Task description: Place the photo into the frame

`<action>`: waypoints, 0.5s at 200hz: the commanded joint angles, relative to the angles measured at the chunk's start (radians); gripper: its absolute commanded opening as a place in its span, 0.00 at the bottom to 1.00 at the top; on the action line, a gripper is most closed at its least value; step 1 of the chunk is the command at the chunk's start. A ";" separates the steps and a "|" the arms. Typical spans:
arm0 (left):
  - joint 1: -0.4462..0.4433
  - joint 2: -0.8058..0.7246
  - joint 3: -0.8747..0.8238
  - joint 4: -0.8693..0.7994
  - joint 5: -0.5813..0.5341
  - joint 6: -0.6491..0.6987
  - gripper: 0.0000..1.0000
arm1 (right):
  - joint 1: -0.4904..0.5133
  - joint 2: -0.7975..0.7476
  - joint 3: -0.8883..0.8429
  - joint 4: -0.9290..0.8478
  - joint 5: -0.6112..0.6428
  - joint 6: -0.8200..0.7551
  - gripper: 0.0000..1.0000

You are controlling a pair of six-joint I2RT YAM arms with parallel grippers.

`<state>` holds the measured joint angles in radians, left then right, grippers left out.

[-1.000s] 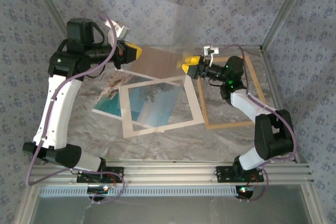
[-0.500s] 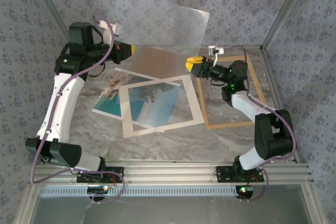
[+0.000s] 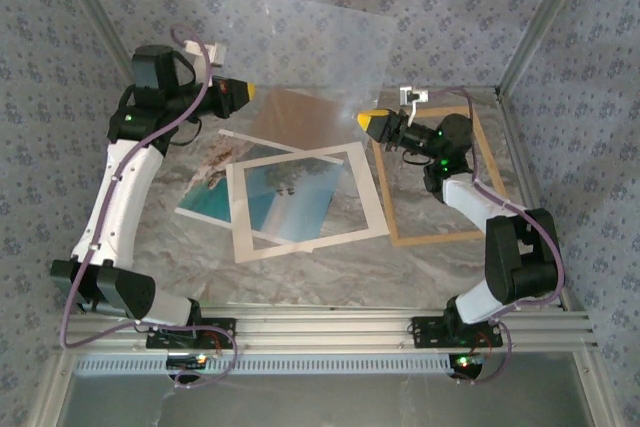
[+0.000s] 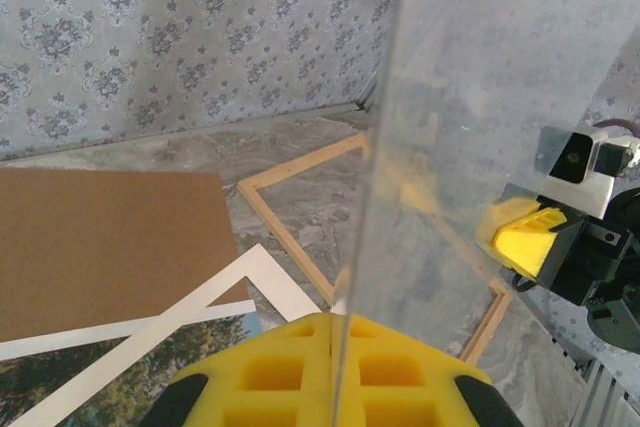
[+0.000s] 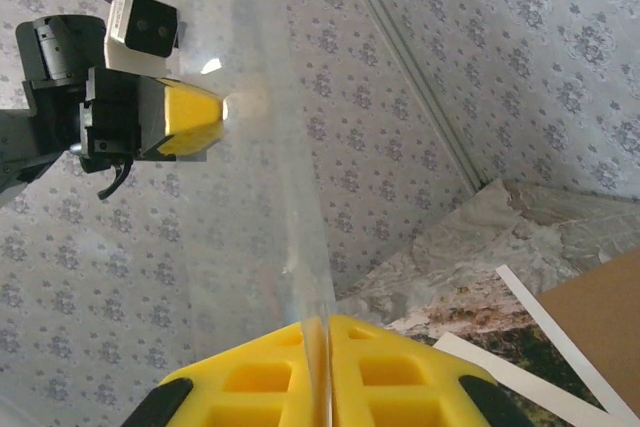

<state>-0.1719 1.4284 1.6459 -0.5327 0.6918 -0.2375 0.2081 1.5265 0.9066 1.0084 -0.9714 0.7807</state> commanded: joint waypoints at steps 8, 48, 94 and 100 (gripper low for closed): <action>0.003 -0.028 -0.039 0.072 0.041 -0.040 0.00 | 0.007 0.010 0.043 -0.042 0.029 -0.038 0.11; 0.002 -0.027 -0.071 0.099 0.046 -0.062 0.00 | 0.011 0.020 0.060 -0.046 0.025 -0.042 0.12; 0.003 -0.033 -0.125 0.135 0.036 -0.081 0.00 | -0.021 0.007 0.053 -0.106 0.033 -0.049 0.00; 0.002 -0.037 -0.142 0.148 0.028 -0.088 0.03 | -0.031 0.000 0.055 -0.140 0.032 -0.058 0.00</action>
<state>-0.1719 1.4265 1.5410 -0.4526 0.7136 -0.2989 0.2043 1.5448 0.9348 0.9318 -0.9463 0.7502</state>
